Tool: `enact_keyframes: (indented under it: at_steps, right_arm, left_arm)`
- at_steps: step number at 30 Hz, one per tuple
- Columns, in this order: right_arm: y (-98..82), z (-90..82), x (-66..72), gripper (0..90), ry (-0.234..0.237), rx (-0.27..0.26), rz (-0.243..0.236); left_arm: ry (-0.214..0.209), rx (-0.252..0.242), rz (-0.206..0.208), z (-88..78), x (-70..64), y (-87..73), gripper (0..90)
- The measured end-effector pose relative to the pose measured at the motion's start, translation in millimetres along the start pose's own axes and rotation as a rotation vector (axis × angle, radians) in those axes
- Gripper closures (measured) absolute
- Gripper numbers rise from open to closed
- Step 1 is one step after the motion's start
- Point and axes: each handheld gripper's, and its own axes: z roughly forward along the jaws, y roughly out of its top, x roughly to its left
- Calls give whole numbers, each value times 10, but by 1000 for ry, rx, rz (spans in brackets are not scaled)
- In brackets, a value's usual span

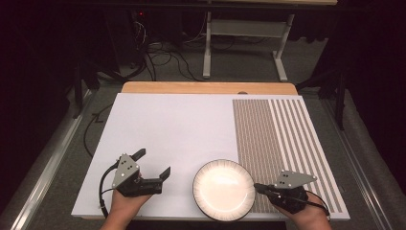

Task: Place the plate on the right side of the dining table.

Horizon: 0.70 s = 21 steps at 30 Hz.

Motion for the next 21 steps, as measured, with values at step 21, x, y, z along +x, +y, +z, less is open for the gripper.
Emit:
enact_keyframes:
  at_steps: [21]
  right_arm:
    - [90,143,131,900,26,26,-36]
  left_arm:
    - [-21,-2,-14,-1,-12,11,1]
